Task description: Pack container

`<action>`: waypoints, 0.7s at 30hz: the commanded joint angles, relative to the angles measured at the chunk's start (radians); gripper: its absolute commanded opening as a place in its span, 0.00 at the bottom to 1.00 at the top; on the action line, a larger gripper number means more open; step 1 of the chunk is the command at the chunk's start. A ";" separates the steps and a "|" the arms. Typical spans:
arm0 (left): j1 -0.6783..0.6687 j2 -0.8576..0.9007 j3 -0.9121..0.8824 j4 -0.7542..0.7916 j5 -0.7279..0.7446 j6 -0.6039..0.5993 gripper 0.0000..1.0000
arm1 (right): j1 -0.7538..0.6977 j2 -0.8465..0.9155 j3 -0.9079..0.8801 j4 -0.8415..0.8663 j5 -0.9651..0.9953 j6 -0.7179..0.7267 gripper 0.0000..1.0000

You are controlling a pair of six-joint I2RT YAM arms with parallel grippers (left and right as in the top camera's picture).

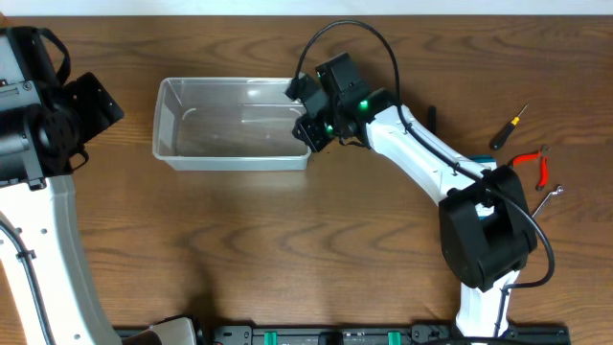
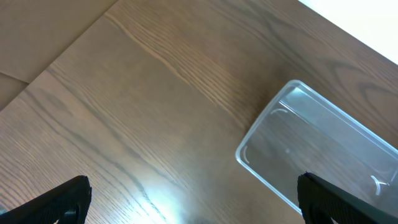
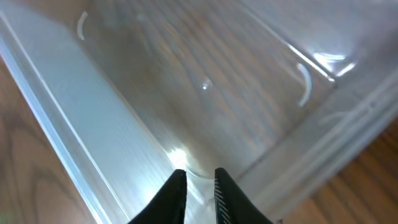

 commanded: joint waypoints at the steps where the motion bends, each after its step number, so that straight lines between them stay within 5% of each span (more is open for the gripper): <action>1: 0.004 0.002 -0.005 -0.003 -0.012 -0.005 0.98 | -0.008 -0.003 0.011 -0.044 0.101 0.024 0.17; 21: 0.004 0.002 -0.005 -0.002 -0.012 -0.005 0.98 | -0.143 -0.009 0.011 -0.249 0.332 0.234 0.09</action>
